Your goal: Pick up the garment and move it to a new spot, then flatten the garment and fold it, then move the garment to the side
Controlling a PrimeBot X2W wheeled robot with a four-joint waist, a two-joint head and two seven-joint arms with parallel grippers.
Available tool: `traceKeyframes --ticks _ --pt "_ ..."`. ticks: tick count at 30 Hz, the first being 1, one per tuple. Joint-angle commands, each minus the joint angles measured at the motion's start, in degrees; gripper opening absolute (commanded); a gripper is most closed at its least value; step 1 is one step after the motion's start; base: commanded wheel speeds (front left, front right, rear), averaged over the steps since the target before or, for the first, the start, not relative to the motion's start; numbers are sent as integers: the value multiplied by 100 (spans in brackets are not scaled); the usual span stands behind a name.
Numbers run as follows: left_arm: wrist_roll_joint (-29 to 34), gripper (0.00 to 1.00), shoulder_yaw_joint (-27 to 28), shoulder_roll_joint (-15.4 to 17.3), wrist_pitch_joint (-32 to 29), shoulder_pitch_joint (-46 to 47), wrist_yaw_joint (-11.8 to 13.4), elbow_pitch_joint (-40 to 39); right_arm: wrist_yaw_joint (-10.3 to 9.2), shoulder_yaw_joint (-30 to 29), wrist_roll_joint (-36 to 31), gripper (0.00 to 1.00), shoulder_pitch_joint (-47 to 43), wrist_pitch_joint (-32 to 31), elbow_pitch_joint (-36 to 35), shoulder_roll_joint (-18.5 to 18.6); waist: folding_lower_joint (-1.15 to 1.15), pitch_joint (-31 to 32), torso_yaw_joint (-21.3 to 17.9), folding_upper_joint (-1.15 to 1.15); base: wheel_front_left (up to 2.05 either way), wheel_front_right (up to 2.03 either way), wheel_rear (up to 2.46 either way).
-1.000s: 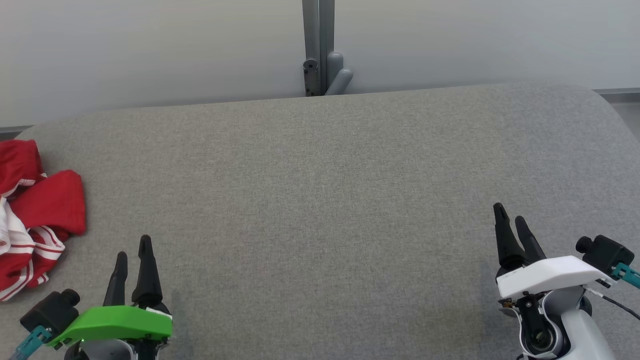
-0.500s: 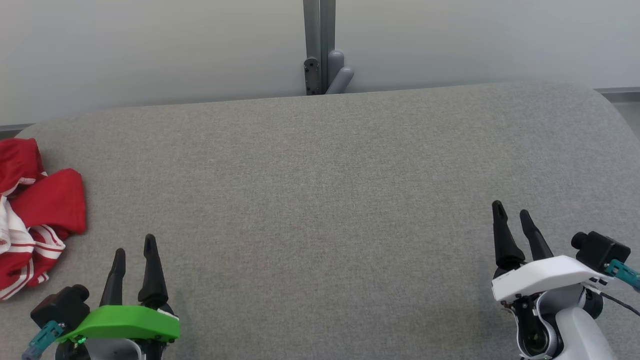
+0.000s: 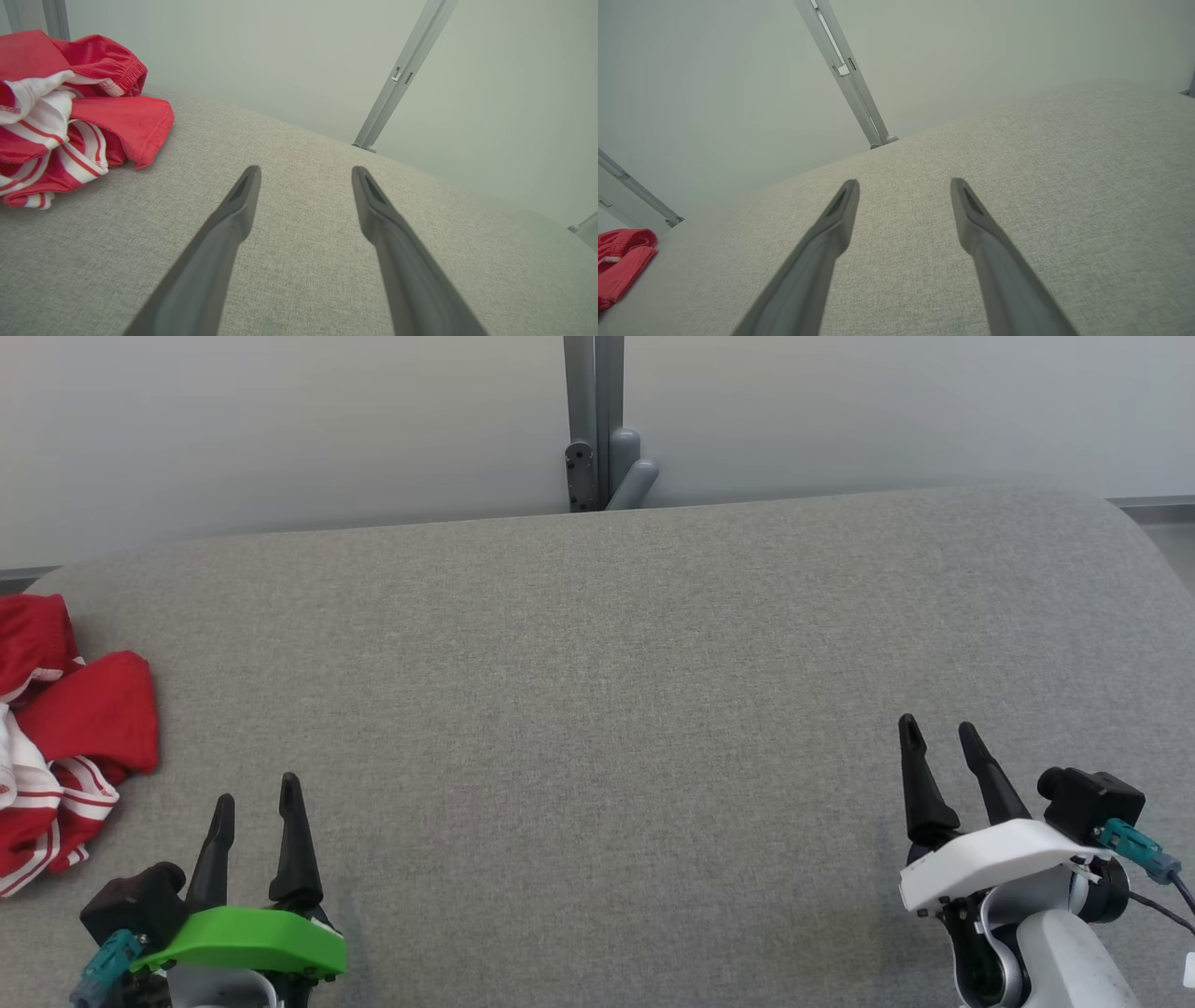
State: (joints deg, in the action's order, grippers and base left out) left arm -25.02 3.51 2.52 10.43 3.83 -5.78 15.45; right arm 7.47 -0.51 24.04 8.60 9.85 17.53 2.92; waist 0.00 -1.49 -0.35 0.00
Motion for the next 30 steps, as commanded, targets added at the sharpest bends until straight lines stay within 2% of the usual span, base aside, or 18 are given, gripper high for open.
traceKeyframes --ticks 1,13,30 --pt "160 100 -8 43 51 87 24 -5 3 20 -171 100 106 68 -23 38 0 -2 -2 0 0 0 0" --pt "824 100 -52 47 200 78 77 69 3 18 -897 100 112 226 -42 39 0 -19 -32 0 0 0 0" --pt "1514 100 -34 51 371 61 76 110 3 -9 -1599 100 116 418 -6 22 0 -50 -44 0 0 0 0"
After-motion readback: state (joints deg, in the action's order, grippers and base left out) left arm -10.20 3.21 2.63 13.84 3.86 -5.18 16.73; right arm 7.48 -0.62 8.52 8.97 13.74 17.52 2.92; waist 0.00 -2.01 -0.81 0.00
